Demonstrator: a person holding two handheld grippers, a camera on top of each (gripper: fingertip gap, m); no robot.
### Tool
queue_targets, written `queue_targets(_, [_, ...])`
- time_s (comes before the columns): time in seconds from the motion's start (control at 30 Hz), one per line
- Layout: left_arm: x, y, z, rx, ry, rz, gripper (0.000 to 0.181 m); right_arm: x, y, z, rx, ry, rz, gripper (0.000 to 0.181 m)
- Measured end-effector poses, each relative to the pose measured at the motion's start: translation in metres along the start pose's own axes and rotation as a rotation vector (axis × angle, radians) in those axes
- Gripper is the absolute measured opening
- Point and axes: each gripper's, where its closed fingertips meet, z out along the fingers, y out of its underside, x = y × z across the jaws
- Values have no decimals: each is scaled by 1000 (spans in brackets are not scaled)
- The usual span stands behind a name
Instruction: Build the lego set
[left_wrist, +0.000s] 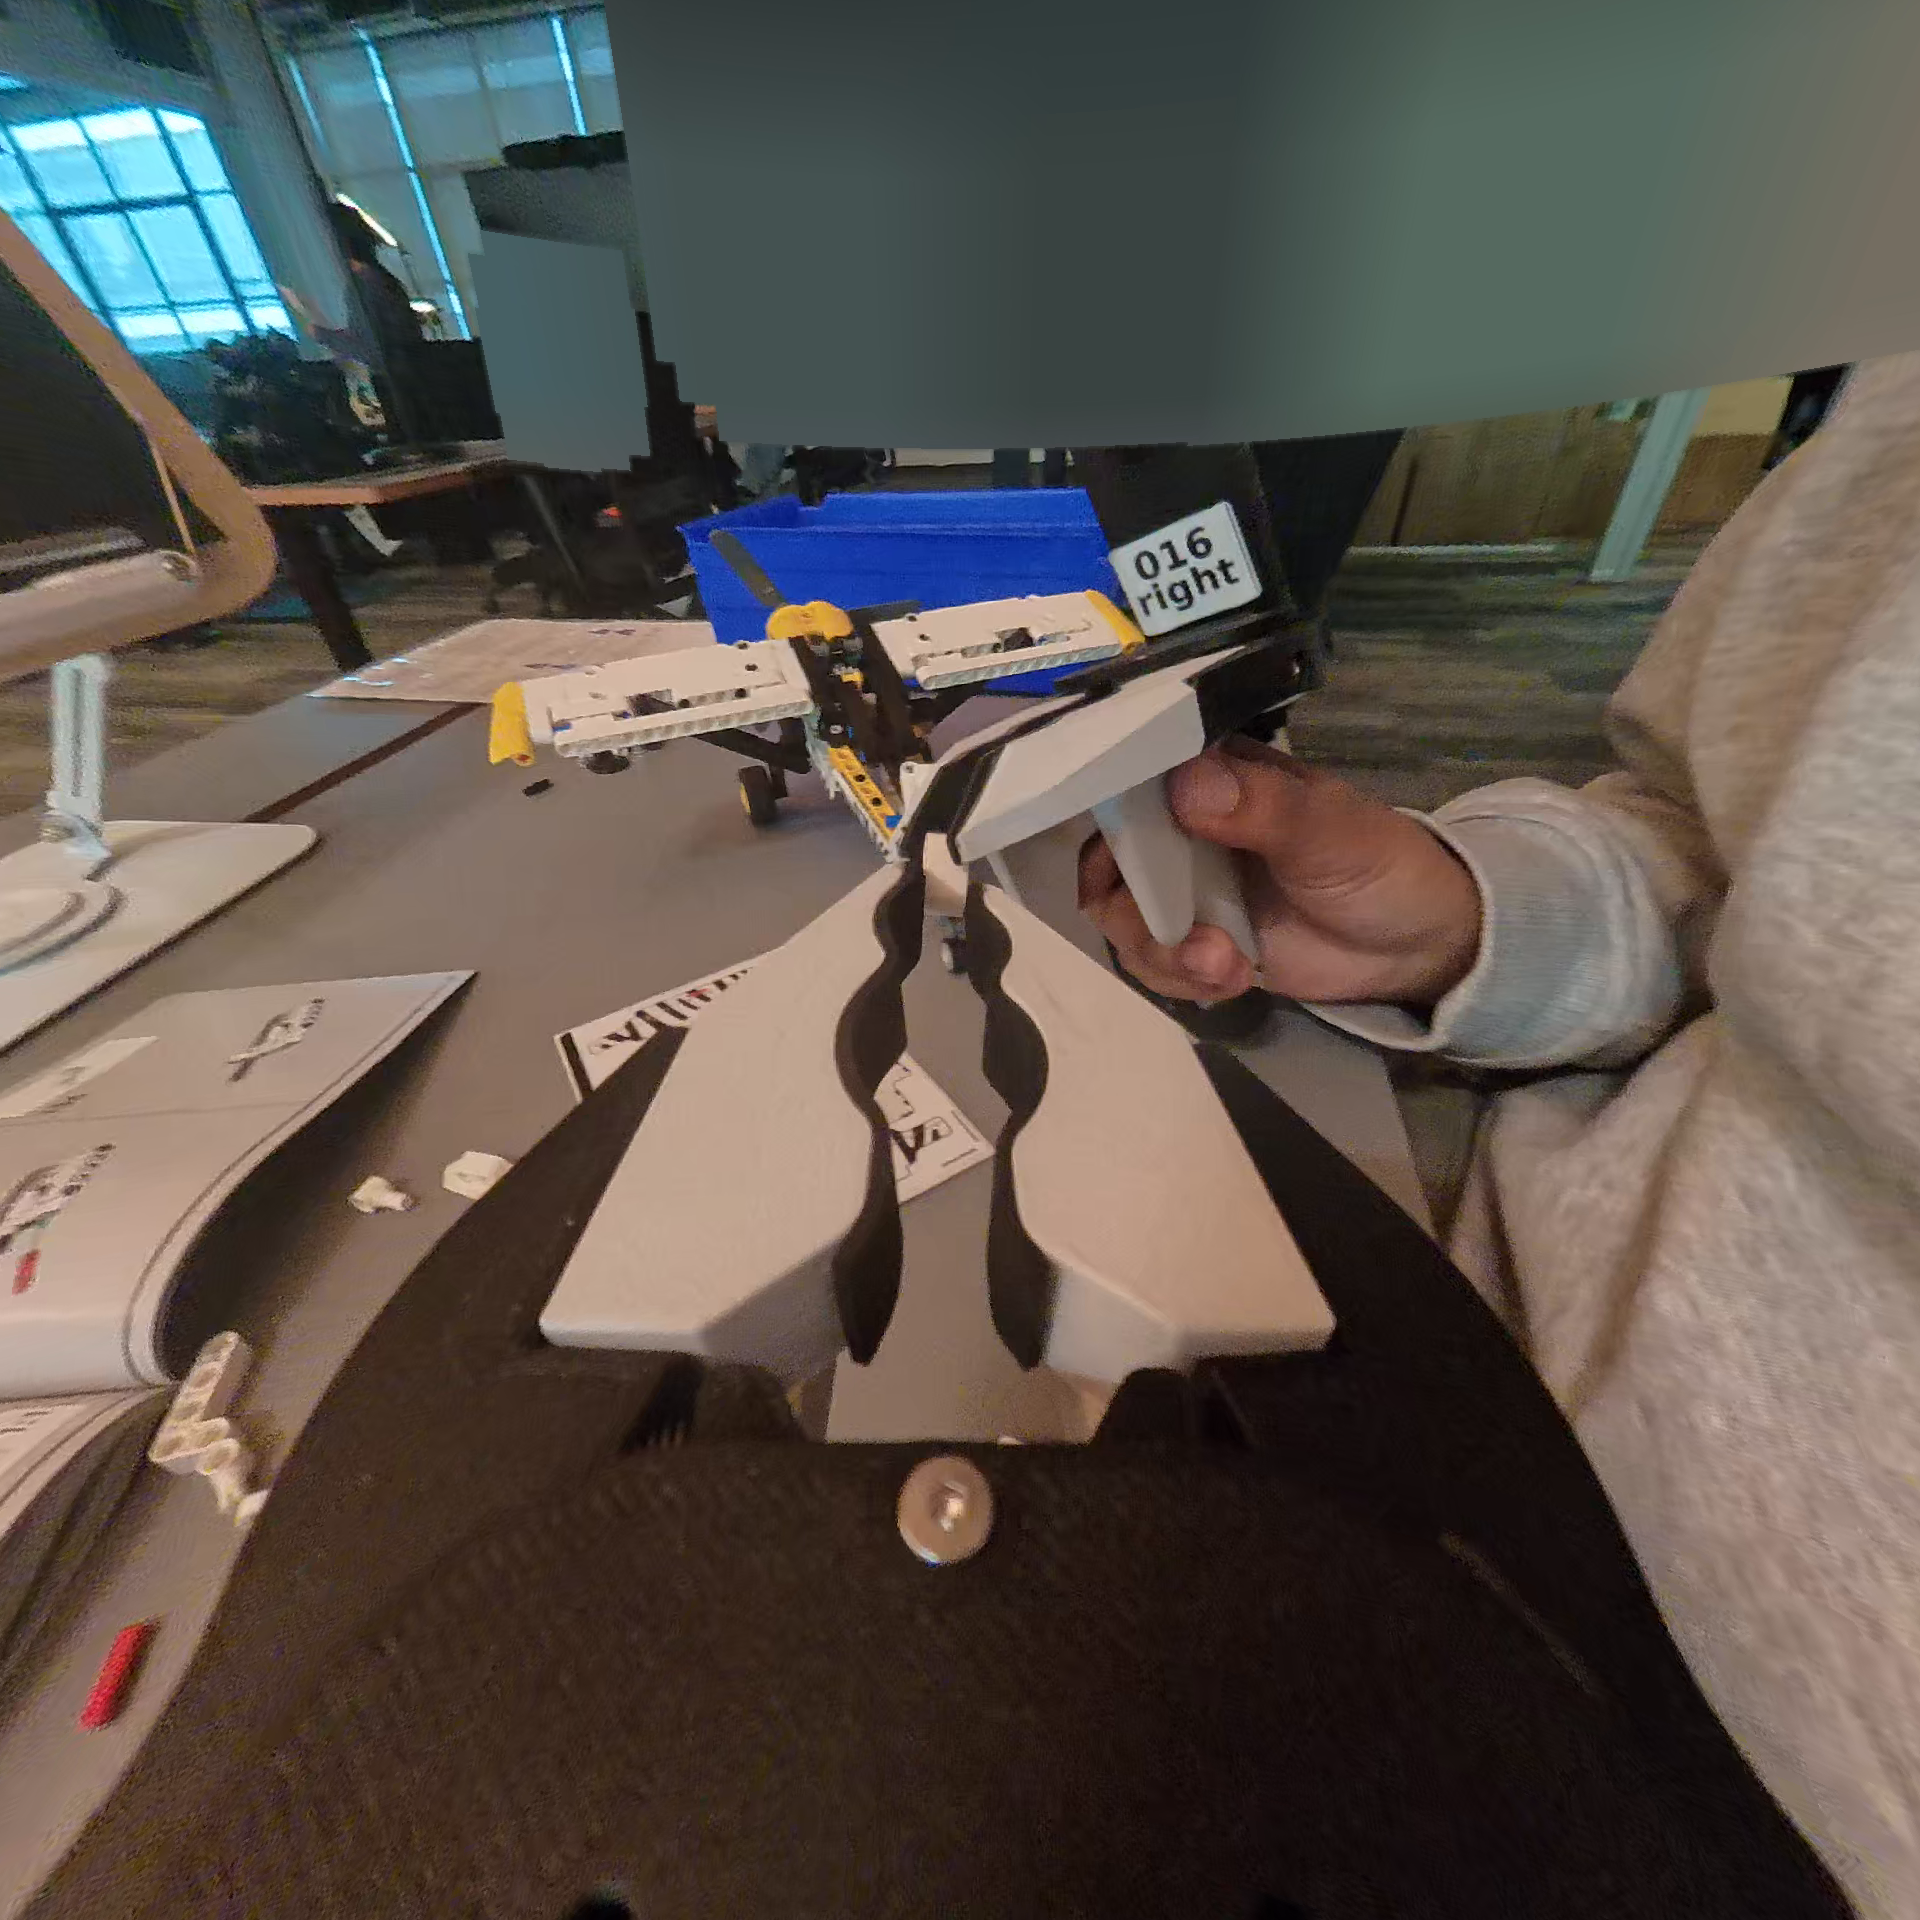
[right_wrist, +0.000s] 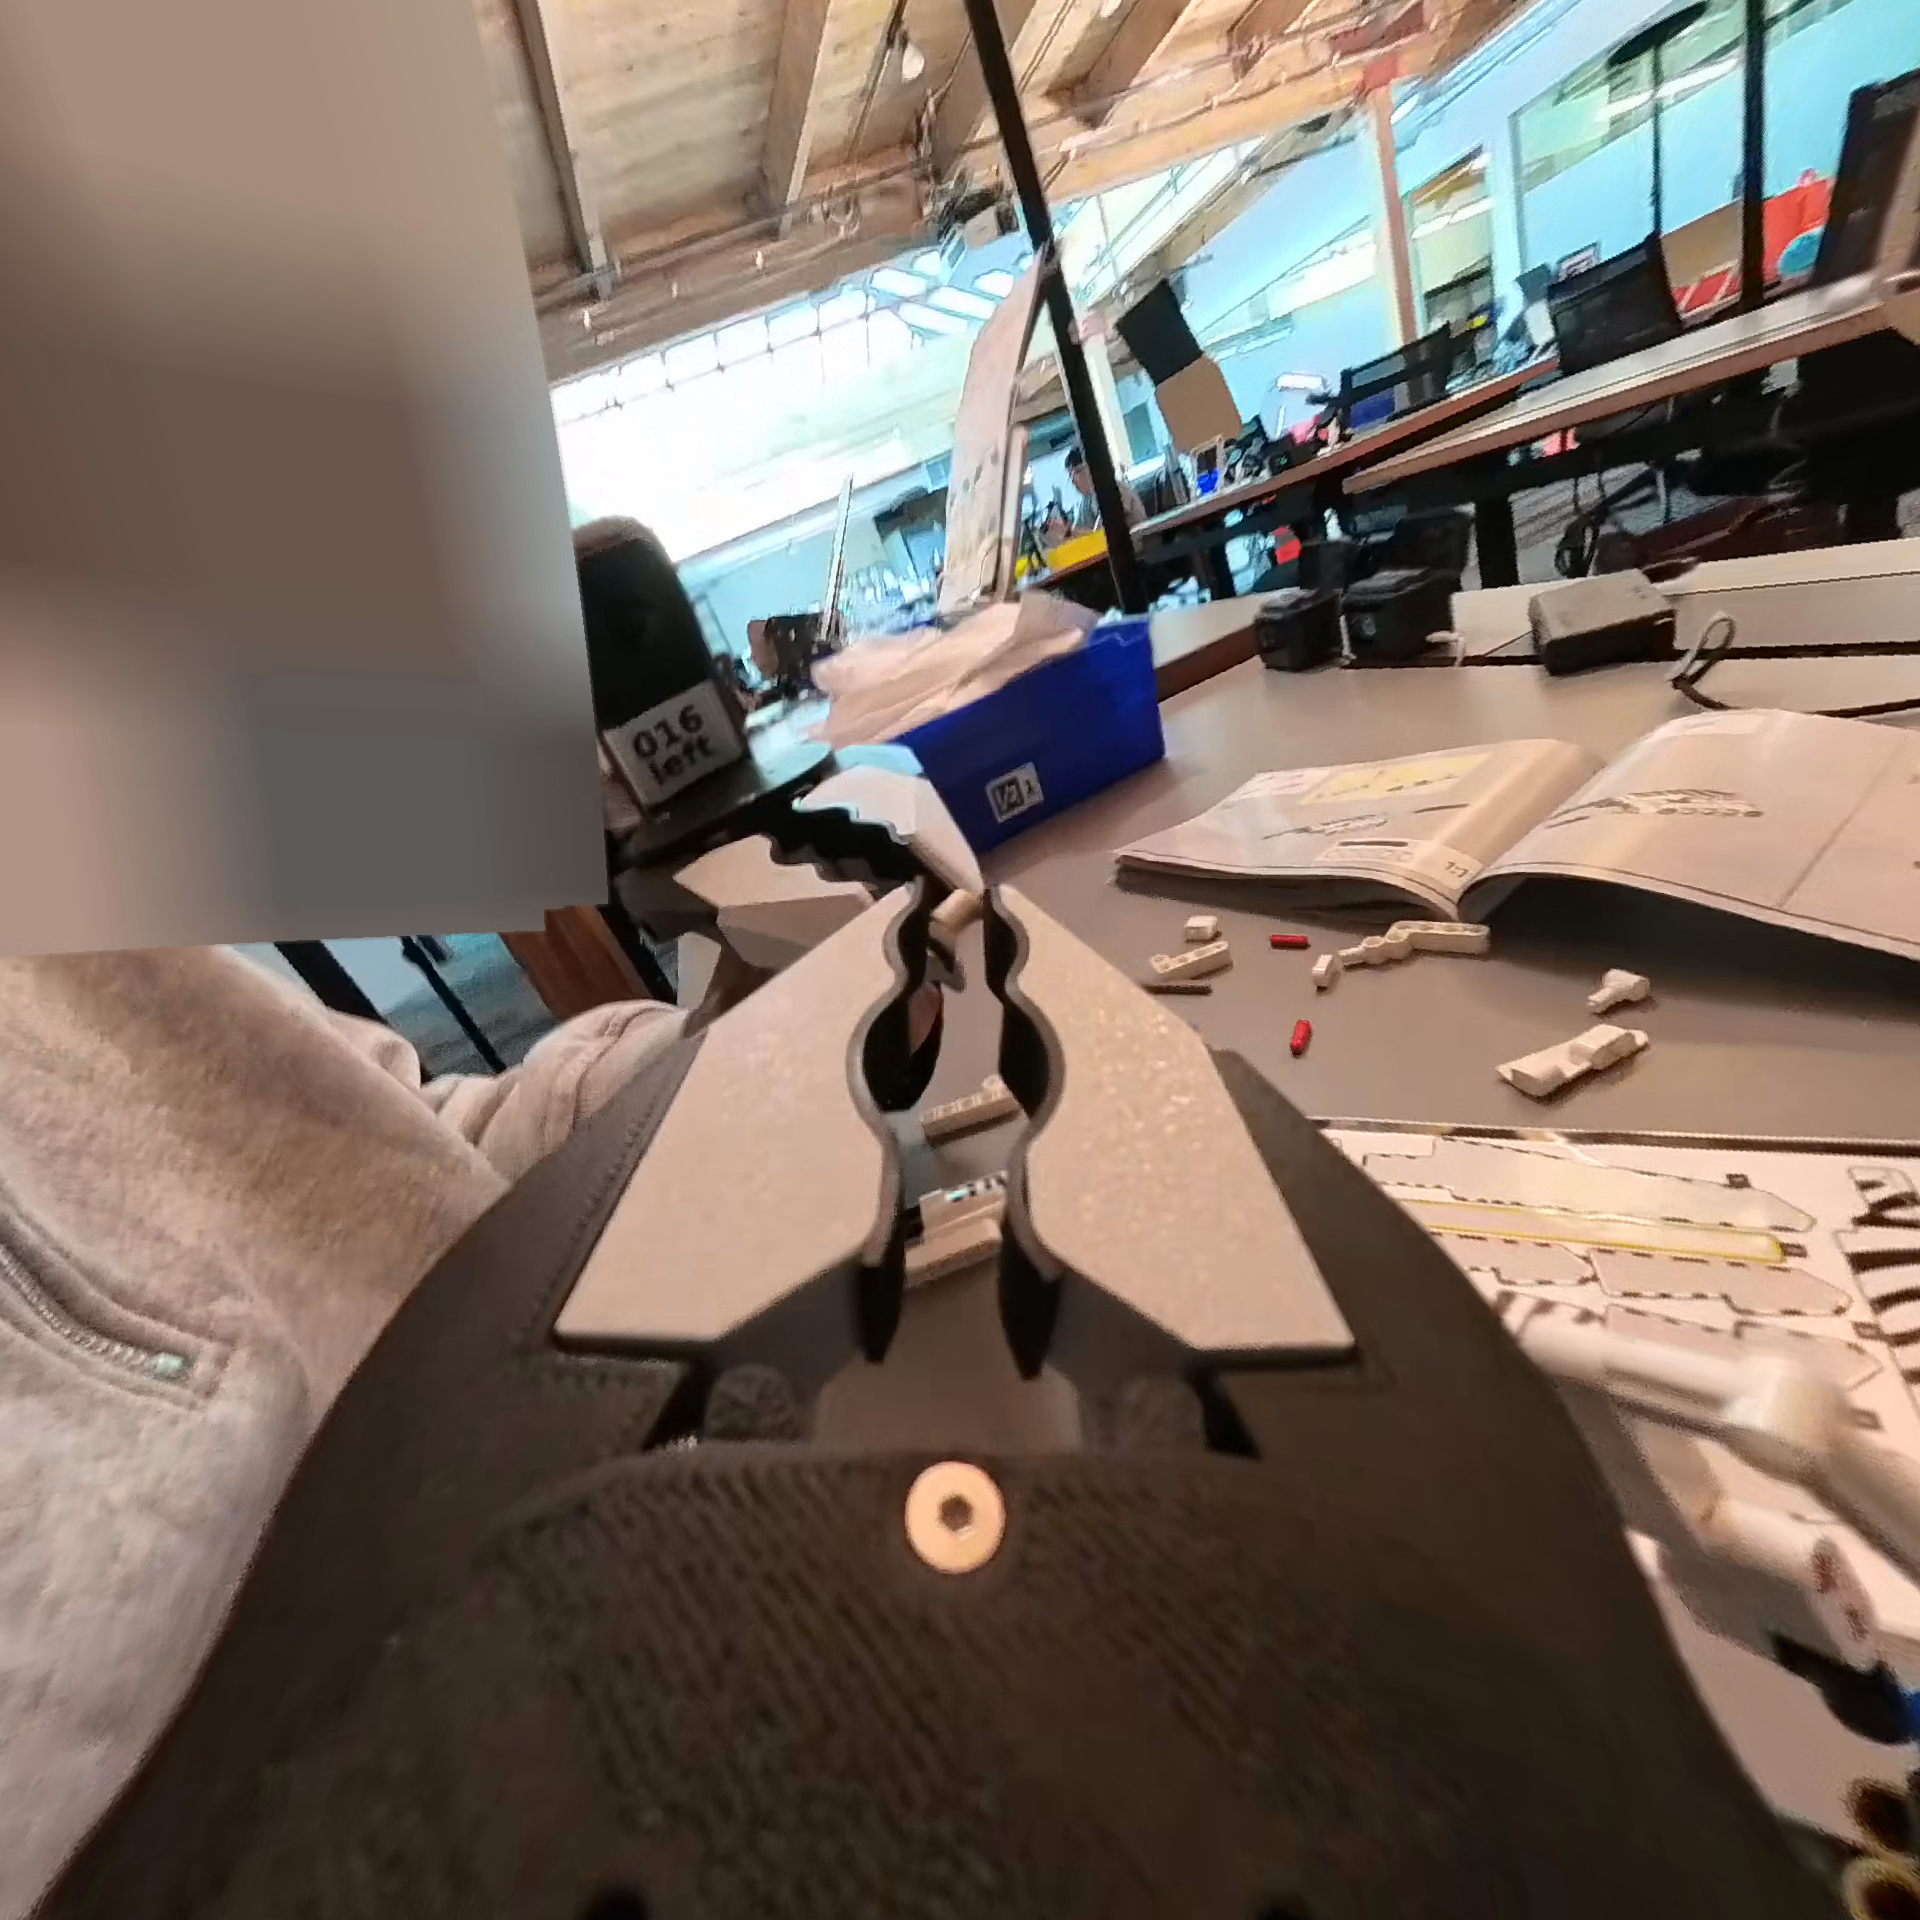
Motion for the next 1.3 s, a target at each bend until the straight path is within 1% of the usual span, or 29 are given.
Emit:
queue_targets(0.03, [2,1,-1,-5,22,-26,5,-2,2,0,-33,-7,-19,9])
queue_targets(0.07, [4,3,-2,-20,55,-68,5,-4,4,-1,-66,-15,-46,15])
queue_targets(0.13, [8,12,-2,-66,123,-193,6,-5,7,-5,-119,0,-131,31])
queue_targets(0.2, [15,21,-1,-115,230,-355,6,-3,13,-13,-179,33,-278,40])
queue_targets(0.23, [17,27,0,-155,284,-464,6,-3,19,-17,-224,42,-372,42])
queue_targets(0.3, [25,38,-2,-247,411,-701,5,-5,31,-24,-319,39,-557,41])
queue_targets(0.33, [29,41,-3,-278,461,-799,5,-5,38,-26,-366,41,-641,39])
queue_targets(0.37, [33,41,-5,-288,496,-862,6,-6,43,-28,-404,40,-720,38])
queue_targets(0.43, [35,40,-5,-288,516,-906,5,-9,52,-27,-449,19,-865,34])
queue_targets(0.47, [37,40,-6,-302,522,-916,5,-12,55,-27,-454,-1,-920,28])
queue_targets(0.53, [42,41,-7,-333,543,-923,6,-18,58,-24,-444,-44,-976,19])
queue_targets(0.63, [43,43,-9,-361,539,-935,6,-21,60,-21,-448,-85,-985,11])
queue_targets(0.77, [46,49,-11,-397,545,-954,6,-22,68,-21,-493,-128,-985,8])
queue_targets(0.87, [47,56,-11,-436,536,-949,7,-22,74,-22,-526,-135,-919,6])
queue_targets(0.9, [46,58,-11,-445,518,-938,12,-21,75,-22,-531,-126,-883,6])
queue_targets(0.97, [37,62,-8,-446,453,-905,27,-16,75,-23,-543,-90,-803,6])
queue_targets(1.03, [22,61,-7,-400,379,-869,36,-8,81,-24,-590,-49,-690,6])
queue_targets(1.1, [3,52,-9,-303,315,-857,36,-4,96,-28,-680,-40,-543,6])
queue_targets(1.17, [-14,42,-16,-197,270,-868,35,0,108,-32,-737,-31,-425,6])
queue_targets(1.23, [-30,38,-23,-125,218,-868,33,4,114,-35,-762,-16,-370,6])
queue_targets(1.3, [-41,38,-30,-90,174,-862,31,9,116,-39,-781,10,-362,6])
